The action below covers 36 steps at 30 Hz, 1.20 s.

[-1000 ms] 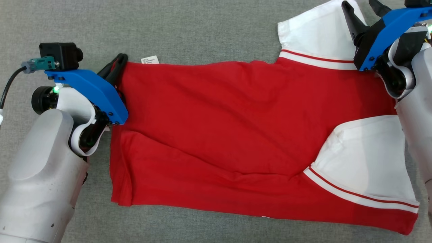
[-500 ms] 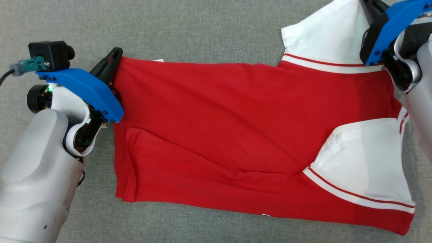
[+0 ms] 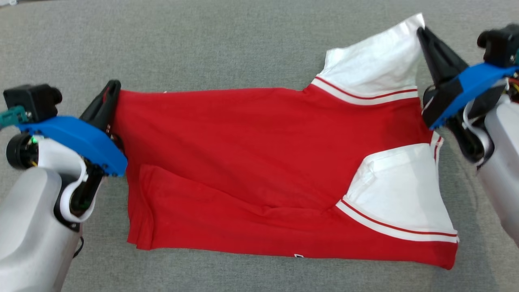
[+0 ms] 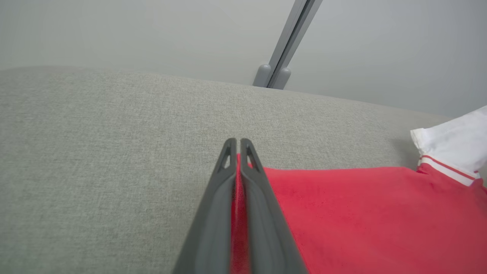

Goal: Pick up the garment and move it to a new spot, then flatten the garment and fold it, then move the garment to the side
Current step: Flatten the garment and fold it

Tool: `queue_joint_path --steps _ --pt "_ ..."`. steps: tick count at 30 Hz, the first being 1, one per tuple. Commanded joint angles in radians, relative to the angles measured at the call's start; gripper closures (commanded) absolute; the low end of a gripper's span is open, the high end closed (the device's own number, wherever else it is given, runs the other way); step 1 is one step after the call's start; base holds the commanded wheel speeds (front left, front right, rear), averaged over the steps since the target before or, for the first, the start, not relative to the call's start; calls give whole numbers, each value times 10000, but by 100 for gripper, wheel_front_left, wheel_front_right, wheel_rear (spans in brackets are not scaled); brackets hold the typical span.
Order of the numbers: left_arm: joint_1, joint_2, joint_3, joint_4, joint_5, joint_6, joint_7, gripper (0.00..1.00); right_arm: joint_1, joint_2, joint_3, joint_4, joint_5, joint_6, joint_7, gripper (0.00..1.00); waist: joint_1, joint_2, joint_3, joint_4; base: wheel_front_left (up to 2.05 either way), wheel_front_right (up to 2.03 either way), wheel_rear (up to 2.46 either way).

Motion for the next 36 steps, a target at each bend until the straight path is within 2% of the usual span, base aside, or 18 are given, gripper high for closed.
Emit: queue_joint_path --steps 1,7,12,20,22,23,24,25,29,33,36 --pt "293 127 68 -200 -35 101 -63 100 363 -146 39 -229 75 -3 -118 100 1 -1 -163 -144 0 0 0" --pt "1674 412 205 -1244 -167 512 -311 100 2358 -580 -178 -1575 451 -1 -502 100 1 -1 -436 -331 0 0 0" --pt "2658 645 394 -1779 -219 757 -687 100 4243 -672 -792 -2664 649 -3 -674 100 1 -1 -596 -507 0 0 0" --pt "4004 899 644 -2156 -438 1126 -971 100 6970 -3 -2164 -3845 359 -3 -405 100 1 -1 -849 -816 0 0 0" --pt "4390 919 725 -2239 -613 1228 -995 58 7716 419 -2659 -4160 56 -3 -190 100 1 -1 -948 -924 0 0 0" --pt "4540 896 750 -2270 -660 1244 -1039 0 7930 607 -2766 -4272 -37 -3 -124 84 1 -1 -988 -973 0 0 0" --pt "4709 884 774 -2304 -713 1274 -1071 0 8067 760 -2907 -4416 -186 -3 -124 15 1 -1 -1034 -1024 0 0 0" --pt "4875 896 741 -2356 -730 1272 -1092 0 8203 868 -3031 -4526 -322 -3 -83 0 1 -1 -1073 -1056 0 0 0" --pt "5370 839 739 -2579 -357 1465 -1744 0 8620 1297 -3536 -5265 -1040 -1 -328 0 1 -1 -1300 -1112 0 0 0" --pt "5602 684 742 -2976 674 2046 -3043 0 8927 1734 -4430 -6245 -2238 -1 -627 0 1 -1 -1562 -1037 0 0 0" --pt "5639 430 770 -3419 1335 2580 -3448 0 9126 2112 -5023 -7099 -3213 -1 -472 0 1 -1 -1733 -1003 0 0 0"
